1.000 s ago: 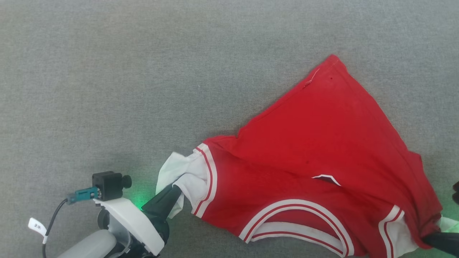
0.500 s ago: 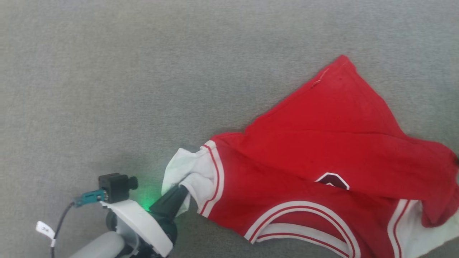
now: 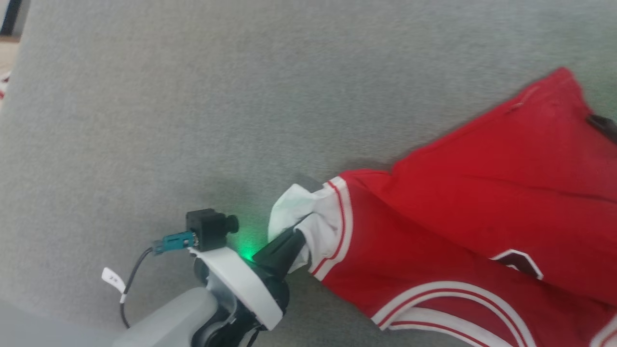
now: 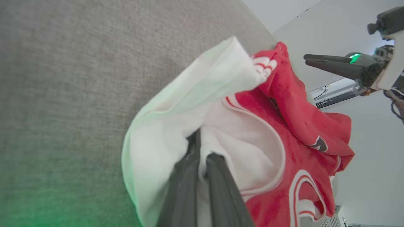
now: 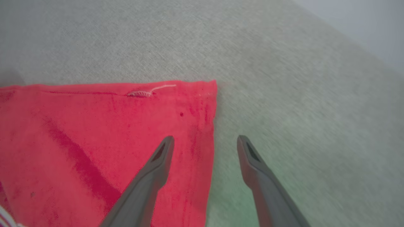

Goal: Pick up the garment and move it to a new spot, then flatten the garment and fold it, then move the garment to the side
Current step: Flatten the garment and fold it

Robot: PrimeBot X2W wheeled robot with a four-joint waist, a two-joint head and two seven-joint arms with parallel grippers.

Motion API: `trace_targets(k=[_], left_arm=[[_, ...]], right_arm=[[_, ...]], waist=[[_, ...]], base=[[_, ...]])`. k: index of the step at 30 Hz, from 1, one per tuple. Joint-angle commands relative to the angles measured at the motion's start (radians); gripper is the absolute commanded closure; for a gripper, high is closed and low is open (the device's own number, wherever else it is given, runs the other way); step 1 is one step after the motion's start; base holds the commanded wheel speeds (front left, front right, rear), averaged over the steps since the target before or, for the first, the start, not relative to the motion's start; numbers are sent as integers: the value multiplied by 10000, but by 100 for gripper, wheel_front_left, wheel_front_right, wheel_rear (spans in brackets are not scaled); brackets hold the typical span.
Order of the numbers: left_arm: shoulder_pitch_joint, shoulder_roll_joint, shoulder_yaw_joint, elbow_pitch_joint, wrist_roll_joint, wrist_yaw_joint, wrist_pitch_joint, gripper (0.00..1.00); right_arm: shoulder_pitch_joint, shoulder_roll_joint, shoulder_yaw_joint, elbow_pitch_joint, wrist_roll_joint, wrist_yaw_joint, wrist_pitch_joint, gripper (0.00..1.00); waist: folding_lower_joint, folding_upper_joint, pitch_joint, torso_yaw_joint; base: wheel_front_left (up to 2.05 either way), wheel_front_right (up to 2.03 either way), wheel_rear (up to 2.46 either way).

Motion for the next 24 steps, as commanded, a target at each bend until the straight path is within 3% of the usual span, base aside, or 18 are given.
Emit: trace_targets(k=[1, 4, 9, 10, 12, 13, 24], left_arm=[[40, -493, -277, 158, 14, -59, 96, 100], [0, -712, -402, 274, 33, -59, 114, 100], [95, -836, -441, 379, 62, -48, 115, 100], [123, -826, -432, 384, 55, -48, 115, 100], [161, -776, -397, 382, 32, -48, 115, 100], [162, -739, -378, 375, 7, -48, 114, 100], [-789, 104, 594, 113, 128, -45, 52, 100]], right_arm=[[-306, 230, 147, 192, -223, -1, 202, 0], [-1077, 854, 817, 781, -860, -1, 788, 0], [-1520, 1156, 1952, 1506, -1308, -2, 1376, 0], [-1540, 1189, 2111, 1615, -1263, -4, 1438, 45], [-1582, 1223, 2328, 1783, -1121, -2, 1438, 93], [-1600, 1233, 2378, 1850, -1046, -2, 1359, 100], [-2531, 1985, 1309, 3253, -537, -7, -808, 100]], waist=[[0, 1, 326, 353], [0, 1, 454, 538], [0, 1, 478, 695], [0, 1, 461, 699], [0, 1, 393, 685], [0, 1, 353, 666], [0, 1, -133, 22]], base=[[0, 0, 0], [0, 0, 0], [0, 0, 0], [0, 0, 0], [0, 0, 0], [0, 0, 0], [0, 0, 0]])
